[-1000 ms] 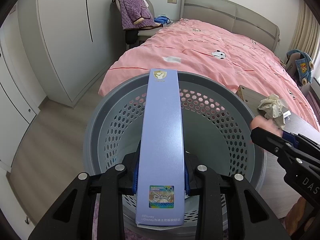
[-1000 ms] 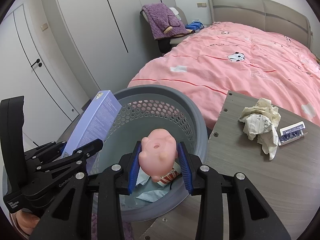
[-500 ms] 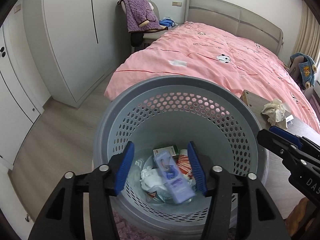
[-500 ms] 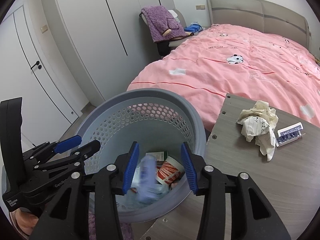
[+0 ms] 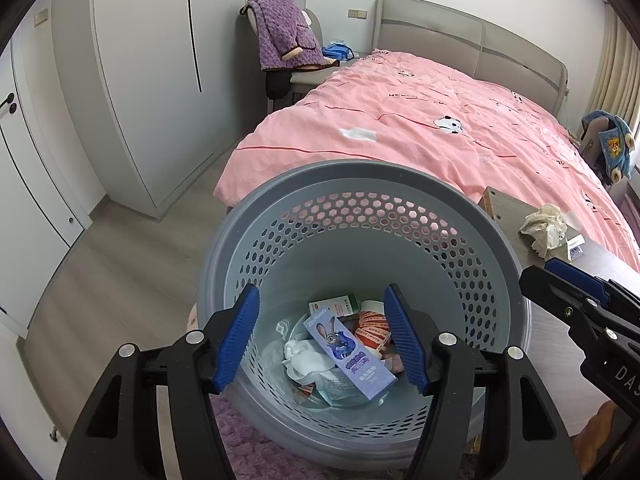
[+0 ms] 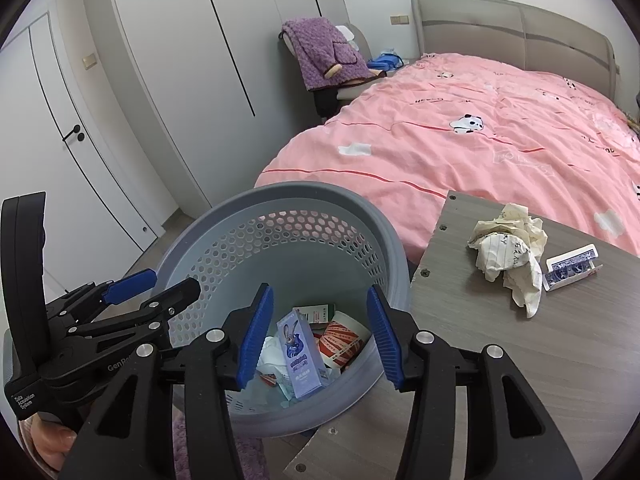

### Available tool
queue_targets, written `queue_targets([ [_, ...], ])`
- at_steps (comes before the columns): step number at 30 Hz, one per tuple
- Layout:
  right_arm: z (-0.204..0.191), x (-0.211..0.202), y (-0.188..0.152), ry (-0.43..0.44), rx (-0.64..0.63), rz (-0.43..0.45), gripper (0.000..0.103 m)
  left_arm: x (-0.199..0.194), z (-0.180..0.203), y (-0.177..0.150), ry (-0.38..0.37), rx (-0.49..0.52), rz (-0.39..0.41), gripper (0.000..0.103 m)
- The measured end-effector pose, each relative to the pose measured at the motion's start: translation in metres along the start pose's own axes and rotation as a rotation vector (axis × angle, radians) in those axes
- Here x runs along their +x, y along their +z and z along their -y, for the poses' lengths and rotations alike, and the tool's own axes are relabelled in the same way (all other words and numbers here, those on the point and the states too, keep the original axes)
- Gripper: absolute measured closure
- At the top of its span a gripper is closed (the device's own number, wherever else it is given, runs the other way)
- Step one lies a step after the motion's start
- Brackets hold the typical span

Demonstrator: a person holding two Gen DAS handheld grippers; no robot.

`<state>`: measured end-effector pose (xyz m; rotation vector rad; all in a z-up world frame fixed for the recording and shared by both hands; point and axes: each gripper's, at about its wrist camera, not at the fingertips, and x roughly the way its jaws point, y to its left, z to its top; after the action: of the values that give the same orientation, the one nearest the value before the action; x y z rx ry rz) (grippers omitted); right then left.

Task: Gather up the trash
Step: 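Move both open tools away from the basket back over the table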

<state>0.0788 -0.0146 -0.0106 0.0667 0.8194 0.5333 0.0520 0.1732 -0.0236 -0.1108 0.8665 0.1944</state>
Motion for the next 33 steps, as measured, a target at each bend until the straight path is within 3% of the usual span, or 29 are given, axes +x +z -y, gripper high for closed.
queue_targets([
  [14,0.014,-0.024,-0.012,-0.05,0.037,0.03,0.042,-0.013,0.013,-0.003,-0.037,0.016,0.011,0.034],
  [21,0.049,-0.039,-0.026,-0.123,0.106,0.038,0.036,-0.013,0.035,-0.008,-0.08,0.05,0.003,0.033],
  [33,0.121,-0.04,-0.026,-0.284,0.219,0.041,0.035,-0.005,0.077,0.002,-0.146,0.105,0.009,0.033],
])
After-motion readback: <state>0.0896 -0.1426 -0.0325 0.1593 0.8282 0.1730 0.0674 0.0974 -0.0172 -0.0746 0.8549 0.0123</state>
